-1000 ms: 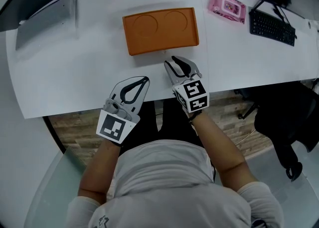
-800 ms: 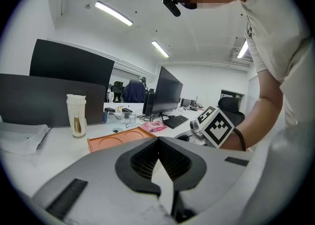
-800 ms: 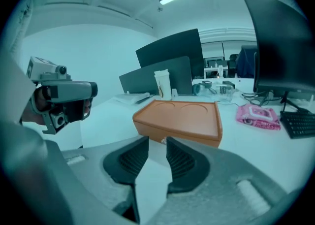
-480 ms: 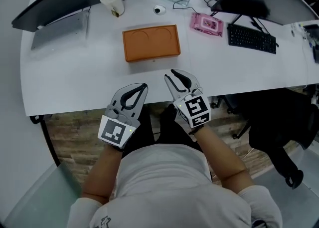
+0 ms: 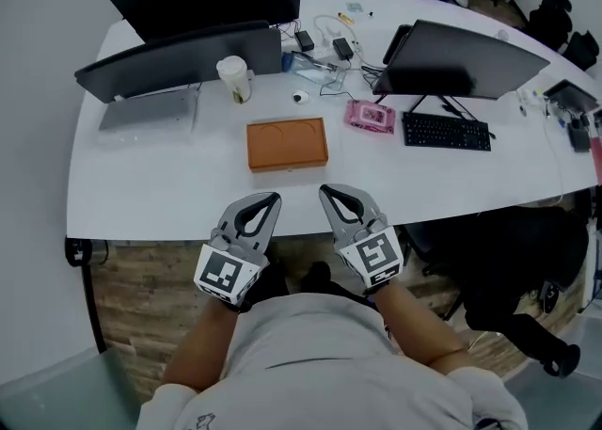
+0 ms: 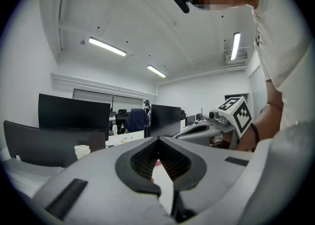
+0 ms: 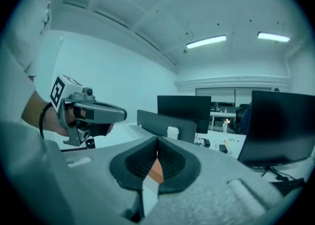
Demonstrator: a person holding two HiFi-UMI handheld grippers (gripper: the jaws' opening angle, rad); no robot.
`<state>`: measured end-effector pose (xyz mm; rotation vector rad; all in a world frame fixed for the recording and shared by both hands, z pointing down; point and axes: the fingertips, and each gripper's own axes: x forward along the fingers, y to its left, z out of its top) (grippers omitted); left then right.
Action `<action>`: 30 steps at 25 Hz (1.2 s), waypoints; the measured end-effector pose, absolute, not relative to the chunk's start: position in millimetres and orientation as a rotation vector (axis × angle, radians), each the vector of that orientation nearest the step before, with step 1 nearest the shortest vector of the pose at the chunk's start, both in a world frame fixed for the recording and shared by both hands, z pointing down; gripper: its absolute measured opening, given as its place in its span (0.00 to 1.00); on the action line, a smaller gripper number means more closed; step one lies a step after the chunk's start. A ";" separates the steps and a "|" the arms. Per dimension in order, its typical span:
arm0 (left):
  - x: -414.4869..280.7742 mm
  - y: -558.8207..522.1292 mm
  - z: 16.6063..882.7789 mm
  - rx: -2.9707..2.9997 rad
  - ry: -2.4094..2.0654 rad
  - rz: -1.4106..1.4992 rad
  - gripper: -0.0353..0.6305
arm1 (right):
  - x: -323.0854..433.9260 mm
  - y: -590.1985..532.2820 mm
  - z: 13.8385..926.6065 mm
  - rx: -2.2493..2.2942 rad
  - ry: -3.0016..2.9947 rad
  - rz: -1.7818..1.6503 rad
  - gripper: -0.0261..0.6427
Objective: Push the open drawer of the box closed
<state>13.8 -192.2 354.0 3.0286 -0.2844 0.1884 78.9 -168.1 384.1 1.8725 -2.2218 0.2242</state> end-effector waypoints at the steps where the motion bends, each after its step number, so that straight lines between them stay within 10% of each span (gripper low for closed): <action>1: 14.1 -189.4 345.8 3.034 -0.281 0.172 0.05 | 77.5 -165.7 373.2 1.873 -2.236 0.202 0.05; 30: -30.2 -112.2 263.9 3.082 -0.508 0.078 0.05 | 64.3 -80.1 292.8 1.741 -2.467 -0.029 0.04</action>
